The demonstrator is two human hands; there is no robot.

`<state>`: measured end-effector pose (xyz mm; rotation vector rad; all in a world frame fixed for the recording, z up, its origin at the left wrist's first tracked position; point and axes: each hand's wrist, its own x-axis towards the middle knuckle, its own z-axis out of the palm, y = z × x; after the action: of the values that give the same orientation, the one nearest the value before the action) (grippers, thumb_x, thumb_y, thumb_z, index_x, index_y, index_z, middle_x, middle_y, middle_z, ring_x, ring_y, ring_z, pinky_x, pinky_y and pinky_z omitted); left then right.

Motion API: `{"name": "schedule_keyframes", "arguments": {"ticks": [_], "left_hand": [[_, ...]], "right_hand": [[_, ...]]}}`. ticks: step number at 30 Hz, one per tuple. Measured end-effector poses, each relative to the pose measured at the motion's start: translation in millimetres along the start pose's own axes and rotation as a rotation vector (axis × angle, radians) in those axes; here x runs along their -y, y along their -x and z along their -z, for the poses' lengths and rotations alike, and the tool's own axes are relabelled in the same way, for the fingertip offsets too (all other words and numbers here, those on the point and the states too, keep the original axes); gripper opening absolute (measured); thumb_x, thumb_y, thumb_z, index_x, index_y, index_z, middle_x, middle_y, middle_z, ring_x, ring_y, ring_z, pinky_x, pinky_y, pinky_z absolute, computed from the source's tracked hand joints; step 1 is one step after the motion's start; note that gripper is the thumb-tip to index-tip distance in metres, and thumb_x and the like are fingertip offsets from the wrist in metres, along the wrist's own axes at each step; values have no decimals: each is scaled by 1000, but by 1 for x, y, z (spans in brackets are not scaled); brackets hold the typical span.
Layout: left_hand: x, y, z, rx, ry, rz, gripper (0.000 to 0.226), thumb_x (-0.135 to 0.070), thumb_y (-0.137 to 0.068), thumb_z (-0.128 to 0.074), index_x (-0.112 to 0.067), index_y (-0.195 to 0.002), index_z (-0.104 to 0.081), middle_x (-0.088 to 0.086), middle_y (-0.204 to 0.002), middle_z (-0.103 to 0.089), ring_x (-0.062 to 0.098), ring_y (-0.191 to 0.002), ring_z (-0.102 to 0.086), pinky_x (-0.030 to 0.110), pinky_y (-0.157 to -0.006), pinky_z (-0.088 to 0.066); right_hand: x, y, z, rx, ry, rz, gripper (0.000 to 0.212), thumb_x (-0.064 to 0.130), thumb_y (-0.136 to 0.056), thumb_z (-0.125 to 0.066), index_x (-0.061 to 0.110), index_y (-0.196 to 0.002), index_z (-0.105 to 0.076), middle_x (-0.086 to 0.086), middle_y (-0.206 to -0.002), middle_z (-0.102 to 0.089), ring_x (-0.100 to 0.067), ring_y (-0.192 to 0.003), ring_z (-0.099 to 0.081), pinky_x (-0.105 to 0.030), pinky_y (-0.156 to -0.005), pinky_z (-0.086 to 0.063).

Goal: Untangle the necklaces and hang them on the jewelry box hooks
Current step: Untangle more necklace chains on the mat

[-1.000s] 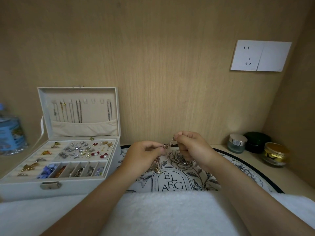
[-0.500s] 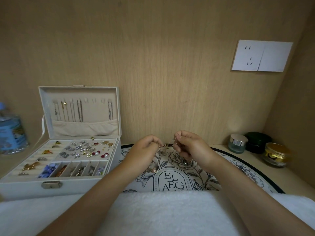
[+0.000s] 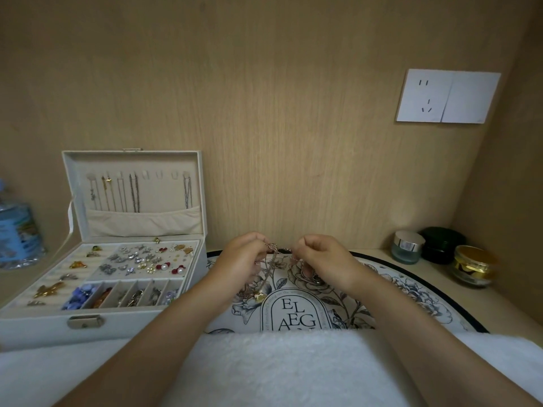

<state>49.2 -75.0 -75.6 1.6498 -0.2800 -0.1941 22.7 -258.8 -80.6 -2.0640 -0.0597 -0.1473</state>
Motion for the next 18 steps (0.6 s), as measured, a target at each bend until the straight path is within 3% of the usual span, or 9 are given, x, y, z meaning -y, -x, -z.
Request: {"name": "schedule_keyframes", "arguments": {"ticks": [5,8,11,14,18], "left_hand": [[-2,-1,5,32,-136,-27,18,-30,-94,-61,-21,-81,-69,-5,-59,-44,11,-51,-38,25,-51,-31],[-3,3,4,55,-145,-62,16,-30,-94,-61,-21,-86,-71,-4,-54,-45,13,-50,-39,30,-56,-34],[-4,5,2,68,-188,-93,16,-30,-94,-61,-22,-88,-72,-13,-49,-49,10,-47,-44,31,-59,-41],[-3,6,2,97,-192,-96,14,-31,-93,-63,-24,-84,-72,-12,-54,-52,12,-52,-48,31,-60,-44],[-3,6,2,80,-269,-92,19,-29,-98,-54,-20,-86,-67,-8,-58,-54,9,-55,-51,24,-56,-45]], "right_hand": [[-1,-1,-1,7,4,48,4,17,-88,-75,15,-85,-72,6,-74,-67,-3,-68,-60,-19,-69,-51],[3,1,-2,6,-38,87,6,11,-84,-77,15,-87,-74,1,-81,-71,-7,-73,-64,-20,-72,-54],[9,4,-1,25,-77,82,9,19,-89,-71,18,-85,-79,1,-85,-76,-6,-78,-67,-21,-79,-53],[12,5,-2,10,-138,59,13,32,-85,-76,21,-82,-80,-5,-82,-75,-6,-73,-64,-20,-75,-51],[9,3,-2,28,-171,38,14,31,-85,-76,20,-78,-78,-15,-79,-73,-14,-71,-62,-25,-72,-52]]}}
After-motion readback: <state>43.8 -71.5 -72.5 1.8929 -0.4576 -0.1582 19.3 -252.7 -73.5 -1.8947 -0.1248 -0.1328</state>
